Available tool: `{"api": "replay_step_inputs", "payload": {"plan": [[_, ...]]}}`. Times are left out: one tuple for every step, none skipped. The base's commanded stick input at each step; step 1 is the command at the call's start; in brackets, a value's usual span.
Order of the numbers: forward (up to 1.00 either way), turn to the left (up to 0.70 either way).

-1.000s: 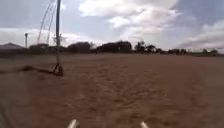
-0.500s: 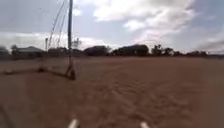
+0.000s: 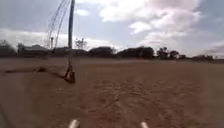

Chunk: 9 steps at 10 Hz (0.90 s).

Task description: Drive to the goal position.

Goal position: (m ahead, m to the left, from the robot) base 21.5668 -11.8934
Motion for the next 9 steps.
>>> {"api": "replay_step_inputs", "payload": {"plan": [[0.7, 0.0], [0.7, 0.0], [0.7, 0.0], [0.7, 0.0], [0.7, 0.0], [0.7, 0.0], [0.7, 0.0], [0.7, 0.0], [0.7, 0.0]]}}
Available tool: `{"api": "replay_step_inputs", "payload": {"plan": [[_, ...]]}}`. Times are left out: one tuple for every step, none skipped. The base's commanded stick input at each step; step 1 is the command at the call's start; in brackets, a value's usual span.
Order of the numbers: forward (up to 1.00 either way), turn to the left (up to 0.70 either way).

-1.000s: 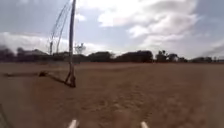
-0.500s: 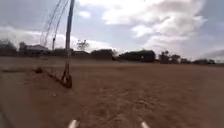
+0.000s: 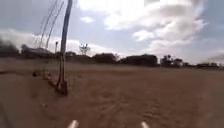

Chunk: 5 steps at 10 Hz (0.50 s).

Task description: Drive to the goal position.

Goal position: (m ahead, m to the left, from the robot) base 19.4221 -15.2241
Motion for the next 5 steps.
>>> {"api": "replay_step_inputs", "payload": {"plan": [[0.7, 0.0], [0.7, 0.0], [0.7, 0.0], [0.7, 0.0], [0.7, 0.0]]}}
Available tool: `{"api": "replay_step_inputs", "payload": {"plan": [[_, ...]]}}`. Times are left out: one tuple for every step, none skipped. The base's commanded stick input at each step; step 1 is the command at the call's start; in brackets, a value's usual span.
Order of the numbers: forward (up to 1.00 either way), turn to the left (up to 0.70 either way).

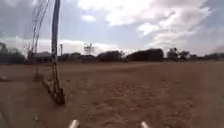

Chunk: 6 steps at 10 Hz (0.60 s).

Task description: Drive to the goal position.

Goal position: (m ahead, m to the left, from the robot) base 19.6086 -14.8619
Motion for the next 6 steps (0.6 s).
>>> {"api": "replay_step_inputs", "payload": {"plan": [[0.7, 0.0], [0.7, 0.0], [0.7, 0.0], [0.7, 0.0], [0.7, 0.0], [0.7, 0.0]]}}
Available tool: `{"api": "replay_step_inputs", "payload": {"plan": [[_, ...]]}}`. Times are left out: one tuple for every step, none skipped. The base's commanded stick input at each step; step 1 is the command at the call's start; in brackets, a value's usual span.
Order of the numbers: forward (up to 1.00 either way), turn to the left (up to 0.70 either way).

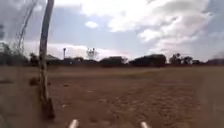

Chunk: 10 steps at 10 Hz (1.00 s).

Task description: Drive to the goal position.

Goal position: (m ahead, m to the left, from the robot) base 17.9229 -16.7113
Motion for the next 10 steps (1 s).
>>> {"api": "replay_step_inputs", "payload": {"plan": [[0.7, 0.0], [0.7, 0.0], [0.7, 0.0], [0.7, 0.0], [0.7, 0.0], [0.7, 0.0], [0.7, 0.0], [0.7, 0.0], [0.7, 0.0], [0.7, 0.0]]}}
